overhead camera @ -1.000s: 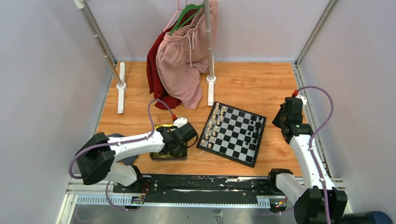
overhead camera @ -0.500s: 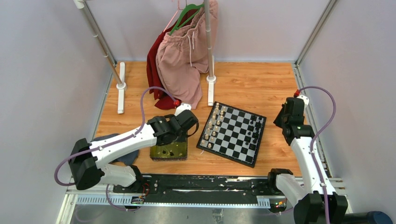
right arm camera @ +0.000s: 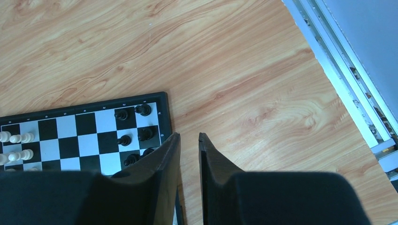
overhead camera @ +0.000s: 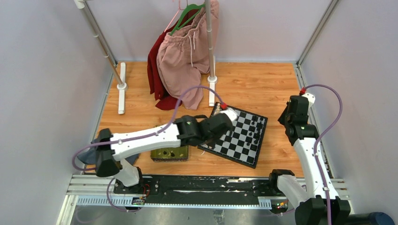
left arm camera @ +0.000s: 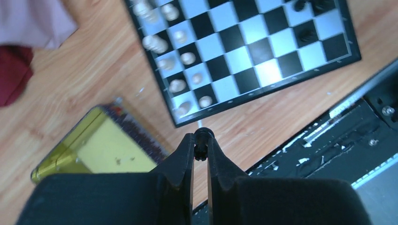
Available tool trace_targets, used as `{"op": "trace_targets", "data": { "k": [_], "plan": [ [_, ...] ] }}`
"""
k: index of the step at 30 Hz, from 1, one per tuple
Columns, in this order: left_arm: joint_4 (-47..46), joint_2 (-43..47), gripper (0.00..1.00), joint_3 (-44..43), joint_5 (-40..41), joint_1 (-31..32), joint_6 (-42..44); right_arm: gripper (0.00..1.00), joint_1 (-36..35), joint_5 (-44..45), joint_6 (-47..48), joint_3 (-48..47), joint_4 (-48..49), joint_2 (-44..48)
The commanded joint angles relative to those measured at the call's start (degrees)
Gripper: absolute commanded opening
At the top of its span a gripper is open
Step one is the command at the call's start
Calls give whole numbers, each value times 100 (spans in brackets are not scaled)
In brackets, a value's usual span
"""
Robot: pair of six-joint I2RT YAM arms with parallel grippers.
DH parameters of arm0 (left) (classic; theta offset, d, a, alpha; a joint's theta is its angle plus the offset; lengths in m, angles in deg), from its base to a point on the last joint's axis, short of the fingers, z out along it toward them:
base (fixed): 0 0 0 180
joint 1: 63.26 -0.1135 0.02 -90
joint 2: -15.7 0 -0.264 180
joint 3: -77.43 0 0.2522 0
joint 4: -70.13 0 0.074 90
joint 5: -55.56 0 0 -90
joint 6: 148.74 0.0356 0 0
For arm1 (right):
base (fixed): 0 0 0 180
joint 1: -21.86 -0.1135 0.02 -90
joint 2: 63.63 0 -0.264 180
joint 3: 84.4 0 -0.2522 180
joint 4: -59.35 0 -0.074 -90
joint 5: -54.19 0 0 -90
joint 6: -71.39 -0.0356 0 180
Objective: Set up the chess pieces on the board
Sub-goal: Place the chess piece on the chessboard.
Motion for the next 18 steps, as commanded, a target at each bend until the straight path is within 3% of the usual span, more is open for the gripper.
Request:
{"op": "trace_targets", "data": {
  "k": [1, 7, 18],
  "plan": [
    [-1, -862, 0, -635, -79, 633, 656, 26, 26, 264, -78, -132, -235, 59],
    [-398, -1695, 0, -1202, -321, 1139, 997, 25, 554, 150, -169, -108, -280, 54],
    [-1272, -2457, 0, -1428, -865, 1415, 1339, 25, 1578, -44, -487, -12, -259, -23]
  ]
}}
